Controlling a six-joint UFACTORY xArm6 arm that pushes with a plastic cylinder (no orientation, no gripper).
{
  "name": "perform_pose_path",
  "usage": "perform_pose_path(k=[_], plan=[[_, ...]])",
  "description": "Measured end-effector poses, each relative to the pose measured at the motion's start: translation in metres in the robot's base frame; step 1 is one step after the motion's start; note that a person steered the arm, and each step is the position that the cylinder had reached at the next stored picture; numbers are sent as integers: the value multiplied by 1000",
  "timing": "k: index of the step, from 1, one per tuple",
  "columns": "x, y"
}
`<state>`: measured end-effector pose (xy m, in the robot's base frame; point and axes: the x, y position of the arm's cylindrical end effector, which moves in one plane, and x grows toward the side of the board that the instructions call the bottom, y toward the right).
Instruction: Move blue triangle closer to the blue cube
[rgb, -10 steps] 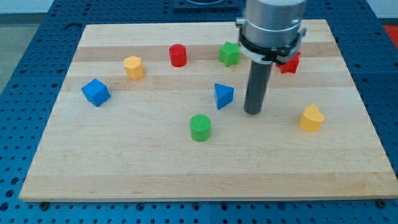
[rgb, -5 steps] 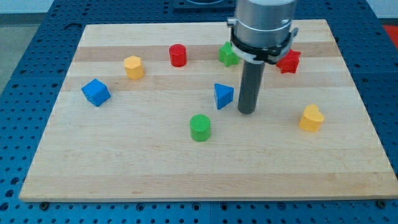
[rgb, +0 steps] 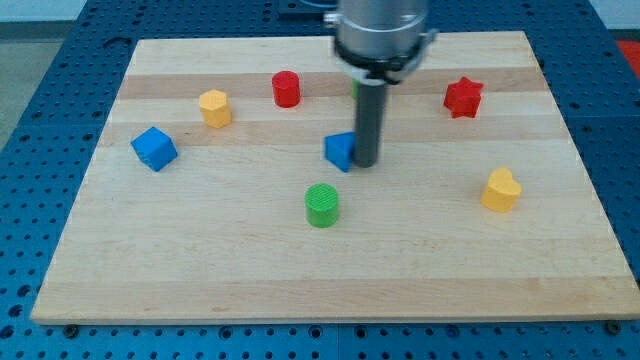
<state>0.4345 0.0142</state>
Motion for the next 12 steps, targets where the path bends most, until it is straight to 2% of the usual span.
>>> perform_pose_path(k=[1,2,4,5,7,8,9,12], plan=[[0,-67],[0,-82],[-11,9],[-21,-4],[-21,-120],[-21,-136],[-24,-102],[-30,-195]])
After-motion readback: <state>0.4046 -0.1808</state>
